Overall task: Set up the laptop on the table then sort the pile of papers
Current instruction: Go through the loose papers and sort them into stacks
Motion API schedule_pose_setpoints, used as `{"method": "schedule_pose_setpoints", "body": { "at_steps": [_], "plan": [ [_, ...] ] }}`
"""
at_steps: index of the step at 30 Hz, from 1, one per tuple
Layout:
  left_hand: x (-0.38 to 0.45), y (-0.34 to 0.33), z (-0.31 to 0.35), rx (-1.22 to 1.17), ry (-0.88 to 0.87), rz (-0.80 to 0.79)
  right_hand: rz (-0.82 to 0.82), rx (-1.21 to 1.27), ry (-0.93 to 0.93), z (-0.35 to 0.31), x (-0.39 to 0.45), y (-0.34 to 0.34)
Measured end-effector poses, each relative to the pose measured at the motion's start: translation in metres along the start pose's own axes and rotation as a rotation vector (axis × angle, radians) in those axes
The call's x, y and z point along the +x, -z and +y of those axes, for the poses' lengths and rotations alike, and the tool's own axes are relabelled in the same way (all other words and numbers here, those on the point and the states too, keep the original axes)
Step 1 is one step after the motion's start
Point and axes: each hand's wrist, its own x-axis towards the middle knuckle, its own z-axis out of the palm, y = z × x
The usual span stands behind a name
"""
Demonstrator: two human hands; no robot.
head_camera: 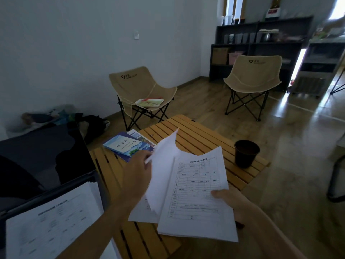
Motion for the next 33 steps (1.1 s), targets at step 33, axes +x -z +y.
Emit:
{"method": "schedule_pose_setpoints", "body": {
  "at_steps": [33],
  "plan": [
    [-0.068,-0.022,-0.003,-0.723,0.989,0.180,-0.018,-0.020,0.151,0.013,0.002,-0.005]
  ]
}}
